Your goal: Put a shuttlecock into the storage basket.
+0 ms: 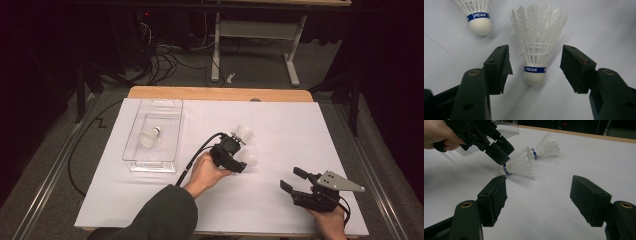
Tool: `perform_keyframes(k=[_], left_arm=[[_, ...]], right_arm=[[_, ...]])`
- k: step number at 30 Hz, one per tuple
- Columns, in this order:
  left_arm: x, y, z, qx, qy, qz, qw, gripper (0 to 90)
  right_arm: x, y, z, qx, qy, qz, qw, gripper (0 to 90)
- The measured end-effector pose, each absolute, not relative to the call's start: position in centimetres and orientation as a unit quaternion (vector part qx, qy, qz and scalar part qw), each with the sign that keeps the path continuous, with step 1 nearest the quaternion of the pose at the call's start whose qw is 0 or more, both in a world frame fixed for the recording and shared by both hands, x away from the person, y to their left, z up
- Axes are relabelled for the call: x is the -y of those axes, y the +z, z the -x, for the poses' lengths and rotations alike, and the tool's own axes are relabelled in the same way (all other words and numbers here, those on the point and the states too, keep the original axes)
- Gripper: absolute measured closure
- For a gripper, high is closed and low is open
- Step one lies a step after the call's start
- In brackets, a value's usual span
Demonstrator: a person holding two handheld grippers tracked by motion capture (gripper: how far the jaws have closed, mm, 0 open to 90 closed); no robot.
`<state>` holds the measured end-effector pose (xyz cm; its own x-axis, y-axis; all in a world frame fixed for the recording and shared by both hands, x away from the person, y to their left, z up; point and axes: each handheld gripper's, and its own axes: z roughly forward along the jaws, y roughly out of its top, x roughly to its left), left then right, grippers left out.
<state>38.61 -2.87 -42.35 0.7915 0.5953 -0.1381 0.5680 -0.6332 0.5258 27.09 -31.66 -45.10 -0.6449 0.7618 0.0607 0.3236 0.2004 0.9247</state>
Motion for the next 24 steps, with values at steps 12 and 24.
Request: perform_keyframes(k=[12,24], left_arm=[[3.3,-43.0,-38.8,-0.319,0.017,-0.911,0.263,46.1],[3.5,-43.6,-39.0,-0.315,0.008,-0.915,0.253,50.1]], right_arm=[[31.6,-45.1,-27.1,-0.746,0.517,-0.364,0.212,29.8],[31.6,-45.1,-27.1,-0.746,0.516,-0.362,0.212,29.8]])
